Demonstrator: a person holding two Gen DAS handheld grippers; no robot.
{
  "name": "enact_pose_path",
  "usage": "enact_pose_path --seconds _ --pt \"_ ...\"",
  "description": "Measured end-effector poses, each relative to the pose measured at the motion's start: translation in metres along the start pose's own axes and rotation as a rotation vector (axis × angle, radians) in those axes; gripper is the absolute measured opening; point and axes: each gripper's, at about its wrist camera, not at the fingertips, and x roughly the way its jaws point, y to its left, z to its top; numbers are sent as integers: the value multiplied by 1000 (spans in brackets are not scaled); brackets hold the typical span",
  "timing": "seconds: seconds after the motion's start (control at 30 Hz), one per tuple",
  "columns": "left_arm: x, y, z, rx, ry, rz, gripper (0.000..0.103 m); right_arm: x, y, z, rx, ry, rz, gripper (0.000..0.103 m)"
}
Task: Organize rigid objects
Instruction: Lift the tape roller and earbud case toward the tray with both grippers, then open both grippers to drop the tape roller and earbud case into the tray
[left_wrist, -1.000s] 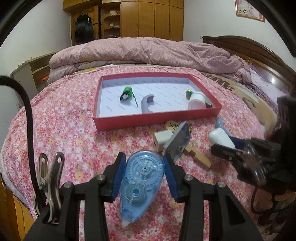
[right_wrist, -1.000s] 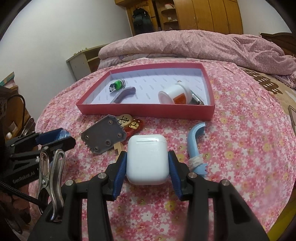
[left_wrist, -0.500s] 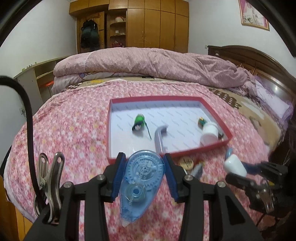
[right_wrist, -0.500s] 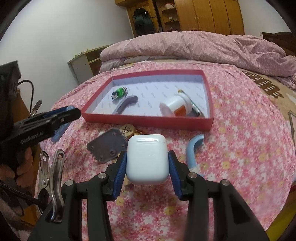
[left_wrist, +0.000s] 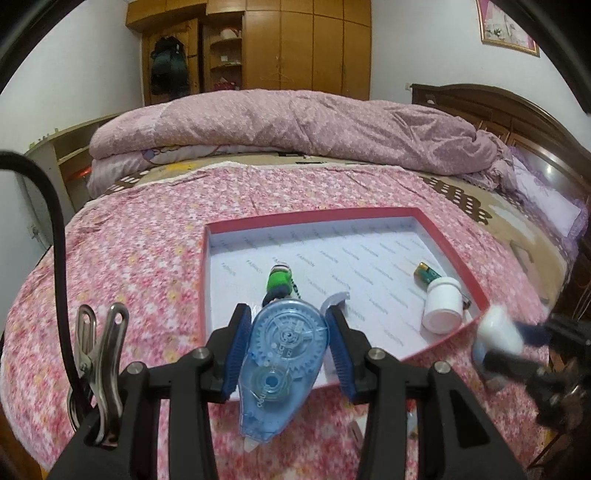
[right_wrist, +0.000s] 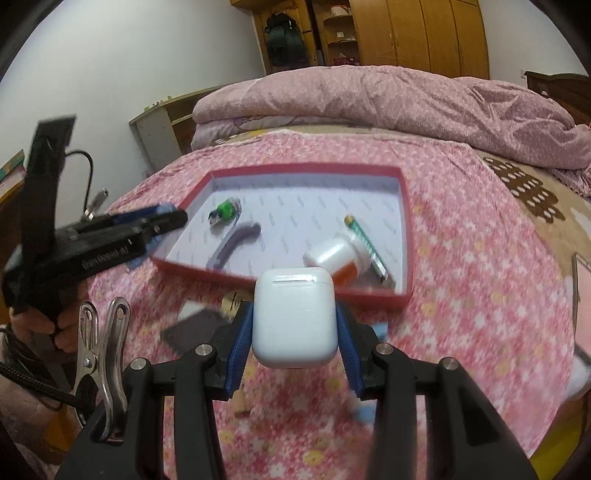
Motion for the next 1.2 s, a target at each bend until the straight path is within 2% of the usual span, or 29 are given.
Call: enact_pose_path --seconds 0.27,0.5,0.73,0.93,1.1,1.2 --pt "38 6 9 -2 46 -18 44 21 -18 57 8 -13 -35 44" --pt "58 4 5 20 53 -18 44 60 -34 84 26 29 -69 44" --pt "67 3 3 32 53 -7 44 102 -46 98 27 70 -78 44" --pt "73 0 2 46 65 13 45 121 -50 101 30 87 -76 44" --pt "73 0 2 36 75 0 58 127 -52 100 34 100 -75 45" --pt "68 -2 3 37 71 4 59 123 -51 101 26 73 -90 45"
